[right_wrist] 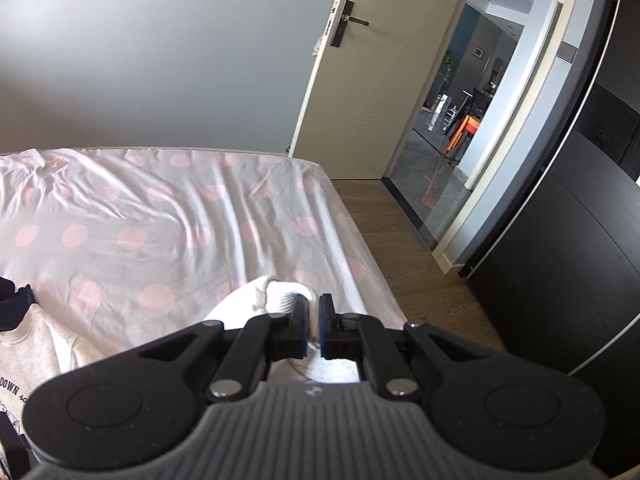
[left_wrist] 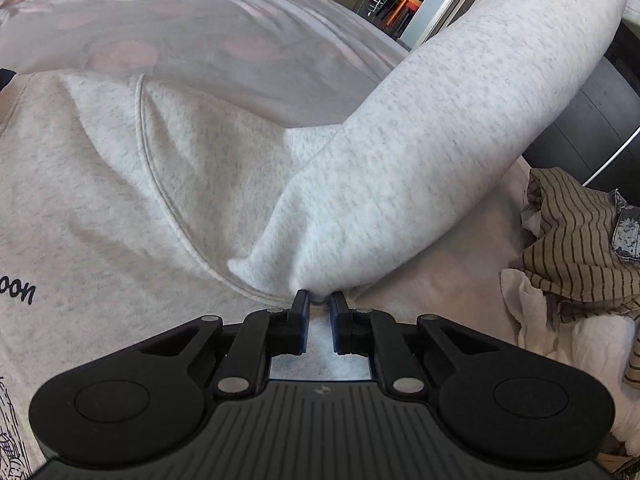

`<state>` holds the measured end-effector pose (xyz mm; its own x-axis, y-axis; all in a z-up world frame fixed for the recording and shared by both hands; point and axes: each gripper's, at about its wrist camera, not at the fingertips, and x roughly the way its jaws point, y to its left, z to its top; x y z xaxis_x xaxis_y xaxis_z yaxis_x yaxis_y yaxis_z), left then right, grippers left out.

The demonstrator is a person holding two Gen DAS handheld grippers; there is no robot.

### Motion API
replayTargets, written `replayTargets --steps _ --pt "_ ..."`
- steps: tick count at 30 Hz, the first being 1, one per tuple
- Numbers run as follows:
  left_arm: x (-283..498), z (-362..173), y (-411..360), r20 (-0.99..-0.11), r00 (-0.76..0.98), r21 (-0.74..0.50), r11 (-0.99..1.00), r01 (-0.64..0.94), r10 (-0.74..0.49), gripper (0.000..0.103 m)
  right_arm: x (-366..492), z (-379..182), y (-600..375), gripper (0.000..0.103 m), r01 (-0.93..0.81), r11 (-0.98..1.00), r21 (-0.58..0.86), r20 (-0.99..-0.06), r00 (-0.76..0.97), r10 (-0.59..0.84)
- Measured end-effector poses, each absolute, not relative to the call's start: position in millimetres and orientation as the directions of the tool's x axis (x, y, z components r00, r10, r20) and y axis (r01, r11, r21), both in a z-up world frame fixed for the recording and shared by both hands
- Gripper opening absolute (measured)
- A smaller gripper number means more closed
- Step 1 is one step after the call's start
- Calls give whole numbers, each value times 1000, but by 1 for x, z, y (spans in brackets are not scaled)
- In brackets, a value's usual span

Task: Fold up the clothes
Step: 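Grasp the other sleeve cuff with the right tool and lift it high, then lay the sleeve across the sweatshirt front and open the right tool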

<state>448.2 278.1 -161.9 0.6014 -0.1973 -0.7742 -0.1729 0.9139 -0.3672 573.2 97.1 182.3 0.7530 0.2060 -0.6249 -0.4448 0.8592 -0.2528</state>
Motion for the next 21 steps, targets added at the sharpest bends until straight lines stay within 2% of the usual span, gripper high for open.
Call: replayTargets --steps 6,8,11,16,21 --pt "415 -135 299 -741 624 -419 897 -143 -246 8 563 196 107 6 -492 859 -144 -636 711 300" --pt "388 -121 313 -743 633 -385 913 -137 -218 9 553 205 117 6 -521 848 -99 -634 690 350" --pt "345 -103 336 -762 630 -299 944 -137 -150 11 533 217 142 6 -575 817 -44 -628 652 425" --pt "266 -84 388 -797 602 -121 962 -244 52 14 487 232 198 6 -662 749 17 -629 575 523" --pt "183 -76 446 -802 570 -82 913 -401 178 17 440 231 262 6 -721 689 77 -653 485 581"
